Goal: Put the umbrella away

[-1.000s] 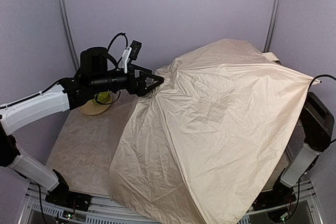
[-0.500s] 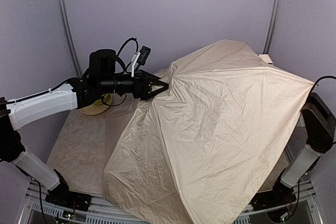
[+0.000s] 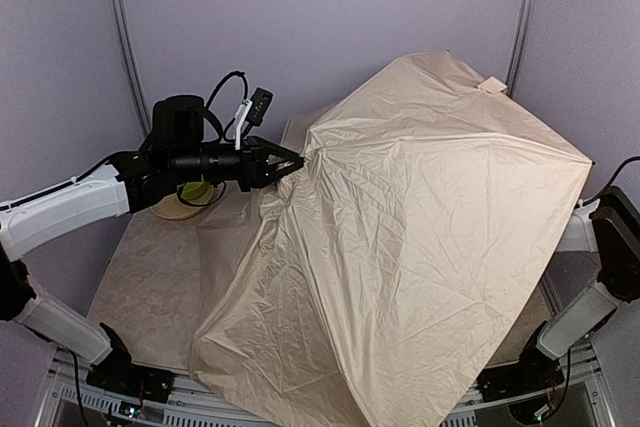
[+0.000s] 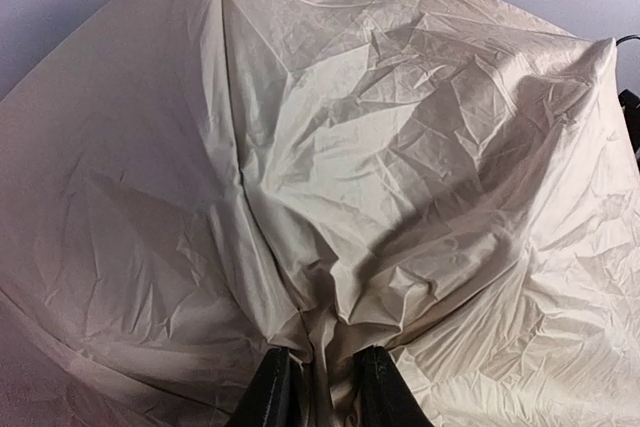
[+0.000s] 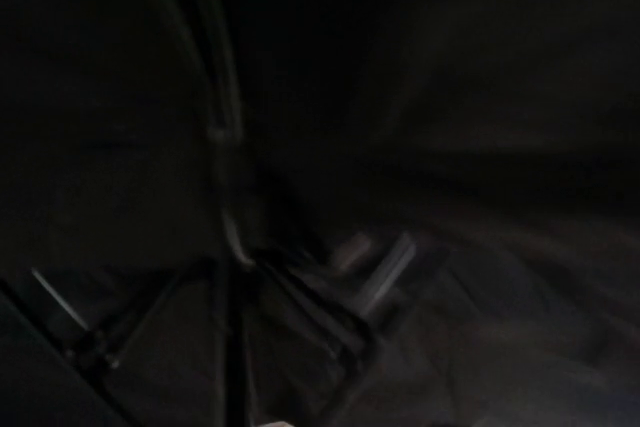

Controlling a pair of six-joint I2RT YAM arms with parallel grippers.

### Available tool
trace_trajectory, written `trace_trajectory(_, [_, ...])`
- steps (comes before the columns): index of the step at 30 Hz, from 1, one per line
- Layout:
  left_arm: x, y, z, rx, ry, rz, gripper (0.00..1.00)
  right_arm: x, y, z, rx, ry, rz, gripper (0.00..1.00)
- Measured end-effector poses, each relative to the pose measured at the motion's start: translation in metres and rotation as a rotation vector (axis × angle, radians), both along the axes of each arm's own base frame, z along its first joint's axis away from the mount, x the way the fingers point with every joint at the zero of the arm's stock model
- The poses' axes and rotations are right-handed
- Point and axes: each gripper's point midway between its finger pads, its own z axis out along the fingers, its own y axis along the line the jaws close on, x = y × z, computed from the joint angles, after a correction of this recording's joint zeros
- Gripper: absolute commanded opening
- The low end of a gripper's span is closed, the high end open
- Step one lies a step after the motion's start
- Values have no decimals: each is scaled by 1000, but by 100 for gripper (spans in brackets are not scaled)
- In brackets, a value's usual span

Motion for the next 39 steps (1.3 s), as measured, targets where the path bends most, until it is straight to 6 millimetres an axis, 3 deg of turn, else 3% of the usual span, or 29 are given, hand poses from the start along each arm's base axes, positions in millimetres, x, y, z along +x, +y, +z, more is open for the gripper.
trace_trajectory(2, [1, 5, -2, 8, 3, 17, 0, 0, -8, -4, -15, 30, -32, 80])
trace_trajectory(5, [5, 14, -7, 14, 25, 48, 0, -1, -22, -17, -59, 100, -88, 94])
trace_trajectory(9, [22, 36, -20, -7, 79, 141, 0, -3, -48, -37, -130, 225, -200, 96])
trace_trajectory(17, [61, 81, -45, -106, 214, 329, 0, -10, -93, -31, -202, 361, -379, 98])
trace_trajectory(20, [62, 81, -48, -127, 232, 334, 0, -27, -104, -9, -205, 339, -366, 99])
trace_trajectory(25, [63, 83, -36, -108, 187, 379, 0, -51, -123, 65, -161, 218, -364, 100])
trace_trajectory(31, [74, 107, 2, -38, 50, 531, 0, -75, -189, 145, -45, 80, -574, 99])
trace_trajectory(34, [76, 116, 6, 19, -4, 587, 0, -87, -211, 171, 3, 23, -635, 98])
trace_trajectory(36, [74, 116, 6, 62, -35, 595, 0, -91, -209, 181, -7, -15, -620, 97])
trace_trajectory(39, [61, 99, 8, 122, -96, 552, 0, -80, -179, 185, -102, -53, -548, 97])
